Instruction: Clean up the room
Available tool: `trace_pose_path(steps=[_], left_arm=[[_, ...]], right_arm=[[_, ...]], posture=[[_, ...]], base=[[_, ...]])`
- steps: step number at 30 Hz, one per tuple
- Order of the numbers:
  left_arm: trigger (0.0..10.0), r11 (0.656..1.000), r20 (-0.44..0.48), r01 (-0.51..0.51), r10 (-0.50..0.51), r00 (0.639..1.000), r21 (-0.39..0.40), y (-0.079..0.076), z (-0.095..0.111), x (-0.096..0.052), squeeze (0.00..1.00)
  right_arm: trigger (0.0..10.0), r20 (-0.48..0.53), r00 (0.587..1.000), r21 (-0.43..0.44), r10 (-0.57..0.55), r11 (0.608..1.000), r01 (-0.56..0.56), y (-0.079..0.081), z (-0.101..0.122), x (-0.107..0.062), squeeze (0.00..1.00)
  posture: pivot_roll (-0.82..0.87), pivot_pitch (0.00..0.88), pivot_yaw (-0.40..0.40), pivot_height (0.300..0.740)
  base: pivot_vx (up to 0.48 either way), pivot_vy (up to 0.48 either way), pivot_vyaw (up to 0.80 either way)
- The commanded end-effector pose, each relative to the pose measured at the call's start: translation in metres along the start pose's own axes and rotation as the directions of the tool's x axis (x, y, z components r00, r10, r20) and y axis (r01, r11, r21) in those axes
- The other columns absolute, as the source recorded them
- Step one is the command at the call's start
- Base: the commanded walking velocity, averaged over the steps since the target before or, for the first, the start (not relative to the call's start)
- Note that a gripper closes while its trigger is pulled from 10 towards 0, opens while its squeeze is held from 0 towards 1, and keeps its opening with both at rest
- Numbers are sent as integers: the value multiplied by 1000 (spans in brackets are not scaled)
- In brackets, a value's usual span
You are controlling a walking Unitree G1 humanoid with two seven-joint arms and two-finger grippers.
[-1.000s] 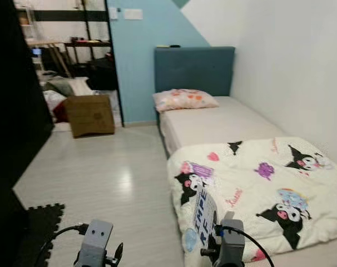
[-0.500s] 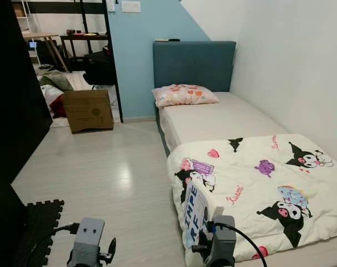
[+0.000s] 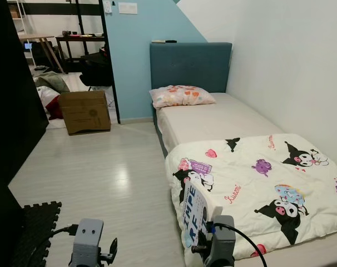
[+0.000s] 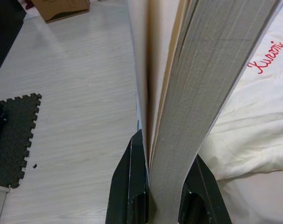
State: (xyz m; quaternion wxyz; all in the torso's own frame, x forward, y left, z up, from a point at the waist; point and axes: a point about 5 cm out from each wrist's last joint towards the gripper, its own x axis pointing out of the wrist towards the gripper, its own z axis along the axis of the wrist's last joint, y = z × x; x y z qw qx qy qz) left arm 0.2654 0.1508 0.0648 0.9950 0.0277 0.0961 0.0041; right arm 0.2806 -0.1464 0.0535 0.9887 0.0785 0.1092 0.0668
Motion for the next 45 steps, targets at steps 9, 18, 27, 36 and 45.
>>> trace_pose_path(steps=[9,18,27,36,45], left_arm=[[10000,1000,-6,1,-2,1000,-30,-1,-3,-1,0],[10000,1000,-5,-3,3,1000,-30,2,-3,-1,0],[10000,1000,-3,-7,7,1000,-29,3,-4,-2,0],[10000,1000,-2,-13,13,1000,-29,4,-4,-2,0],[10000,999,-1,-28,27,1000,-29,7,-4,-2,0]], right_arm=[[10000,21,999,-30,26,999,-26,4,3,2,0],[10000,18,998,-70,62,996,-60,10,3,4,0],[10000,16,995,-83,99,992,-97,14,3,4,0],[10000,15,992,-68,122,990,-121,18,2,4,0],[10000,10,991,-94,132,987,-131,18,2,6,0]], posture=[[35,118,-41,740],[40,114,-43,740],[43,105,-45,740],[46,103,-48,740],[51,106,-54,740]], base=[[306,0,0],[311,0,0],[315,0,531],[313,0,0],[306,0,0]])
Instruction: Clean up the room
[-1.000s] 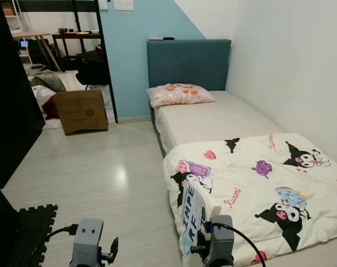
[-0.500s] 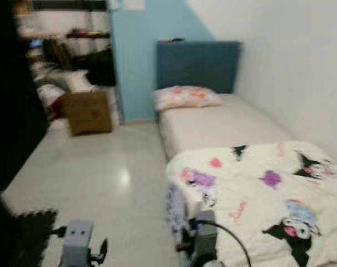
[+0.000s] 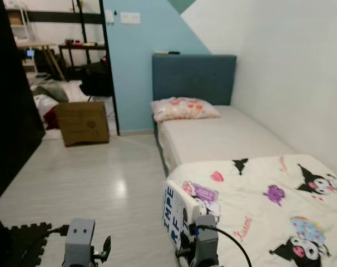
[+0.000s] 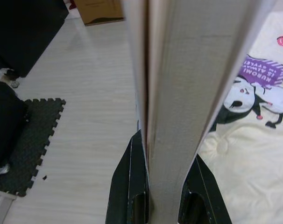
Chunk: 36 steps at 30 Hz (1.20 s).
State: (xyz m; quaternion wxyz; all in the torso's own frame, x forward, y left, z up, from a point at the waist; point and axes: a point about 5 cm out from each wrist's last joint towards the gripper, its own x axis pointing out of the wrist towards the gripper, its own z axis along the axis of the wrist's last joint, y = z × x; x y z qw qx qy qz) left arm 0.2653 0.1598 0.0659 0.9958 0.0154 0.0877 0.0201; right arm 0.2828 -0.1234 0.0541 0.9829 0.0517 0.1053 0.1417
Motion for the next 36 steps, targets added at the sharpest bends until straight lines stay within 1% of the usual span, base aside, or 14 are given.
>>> trace_pose_path(steps=[1,3,9,17,36], left_arm=[[10000,1000,-17,2,-2,1000,-1,-2,-5,-2,0],[10000,1000,-17,1,-1,1000,-2,-2,-5,-2,0],[10000,1000,-16,-2,2,1000,-4,-2,-4,-2,0],[10000,1000,-16,-2,2,1000,-3,-2,-4,-1,0],[10000,1000,-8,-6,6,1000,5,-2,0,3,0]], right_arm=[[10000,24,1000,-25,-12,1000,13,-5,4,0,0],[10000,22,1000,-32,-8,999,8,-4,4,0,0],[10000,18,1000,-44,13,999,-12,0,3,1,0],[10000,22,999,-38,32,999,-32,2,2,0,0],[10000,17,1000,-45,12,999,-11,-2,2,0,0]], posture=[[51,106,-54,740],[51,106,-54,740],[49,107,-53,740],[49,106,-51,740],[46,99,-47,740]], base=[[307,0,0],[307,0,0],[303,0,660],[302,0,0],[299,0,0]])
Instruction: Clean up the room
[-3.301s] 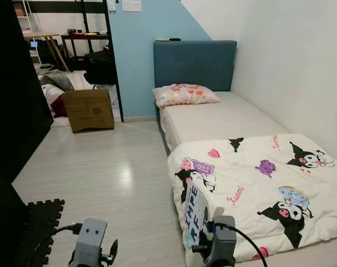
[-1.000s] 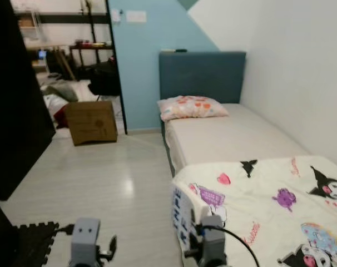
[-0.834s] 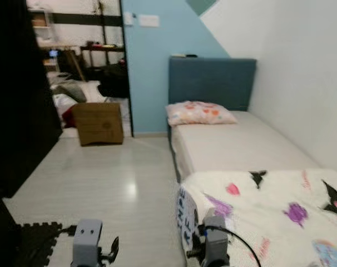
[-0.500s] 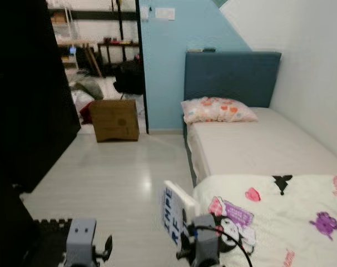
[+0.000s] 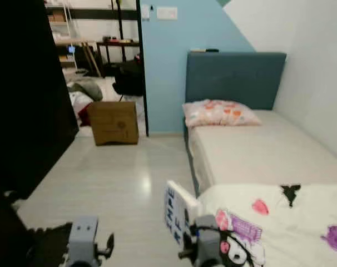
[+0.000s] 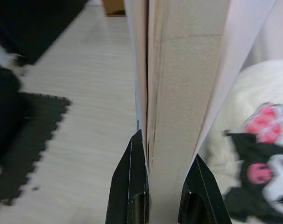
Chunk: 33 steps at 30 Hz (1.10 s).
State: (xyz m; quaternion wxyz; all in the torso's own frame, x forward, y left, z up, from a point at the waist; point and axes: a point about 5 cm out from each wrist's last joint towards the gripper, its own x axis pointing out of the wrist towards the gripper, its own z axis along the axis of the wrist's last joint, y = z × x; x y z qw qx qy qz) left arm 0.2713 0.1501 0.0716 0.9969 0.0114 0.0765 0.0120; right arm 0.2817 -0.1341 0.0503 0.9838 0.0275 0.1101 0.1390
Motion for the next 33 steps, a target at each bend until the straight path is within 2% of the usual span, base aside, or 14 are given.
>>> trace_pose_path(steps=[1,33], left_arm=[[10000,1000,-31,-22,22,999,11,8,-7,-2,0],[10000,1000,-32,-16,16,999,11,9,-8,-1,0]], right_arm=[[10000,35,999,1,20,1000,-20,8,6,3,0],[10000,32,999,18,16,1000,-17,8,3,3,0]], posture=[[46,99,-47,740],[45,96,-42,740]], base=[[292,0,0],[301,0,0]])
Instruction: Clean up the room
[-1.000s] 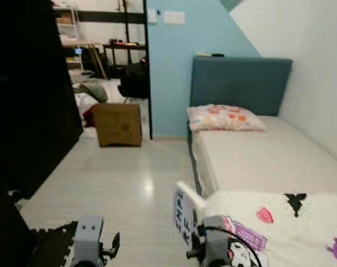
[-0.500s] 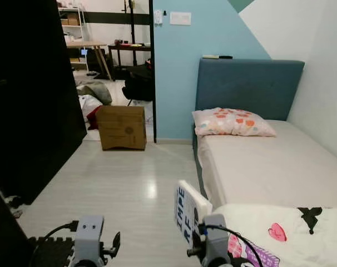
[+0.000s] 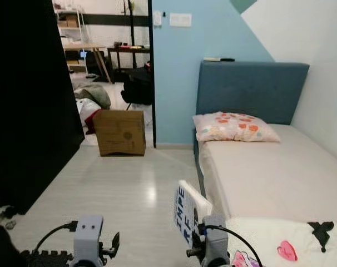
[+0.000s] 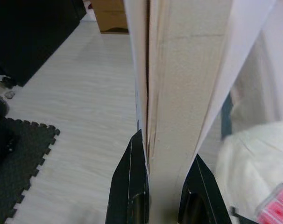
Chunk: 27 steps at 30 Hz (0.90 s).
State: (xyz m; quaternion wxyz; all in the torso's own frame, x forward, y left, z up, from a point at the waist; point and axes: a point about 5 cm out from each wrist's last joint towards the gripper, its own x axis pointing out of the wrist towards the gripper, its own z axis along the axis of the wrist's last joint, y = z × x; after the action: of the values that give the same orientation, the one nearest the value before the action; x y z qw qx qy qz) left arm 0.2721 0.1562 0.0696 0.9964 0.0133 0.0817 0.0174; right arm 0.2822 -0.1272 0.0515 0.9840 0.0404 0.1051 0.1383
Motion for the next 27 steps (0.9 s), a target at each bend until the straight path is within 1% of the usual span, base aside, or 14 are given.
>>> trace_pose_path(steps=[1,18,27], left_arm=[[10000,1000,-21,-5,5,1000,8,3,-6,-2,0],[10000,1000,-20,3,-3,1000,9,1,-6,-2,0],[10000,1000,-16,3,-3,1000,4,0,-5,1,0]], right_arm=[[10000,18,1000,-6,15,1000,-15,2,2,0,0],[10000,22,1000,1,8,1000,-8,0,3,0,0],[10000,25,1000,0,4,1000,-4,-2,5,2,0]], posture=[[45,96,-42,740],[45,89,-41,740],[38,87,-52,740]], base=[[300,0,0],[302,0,0],[304,0,0]])
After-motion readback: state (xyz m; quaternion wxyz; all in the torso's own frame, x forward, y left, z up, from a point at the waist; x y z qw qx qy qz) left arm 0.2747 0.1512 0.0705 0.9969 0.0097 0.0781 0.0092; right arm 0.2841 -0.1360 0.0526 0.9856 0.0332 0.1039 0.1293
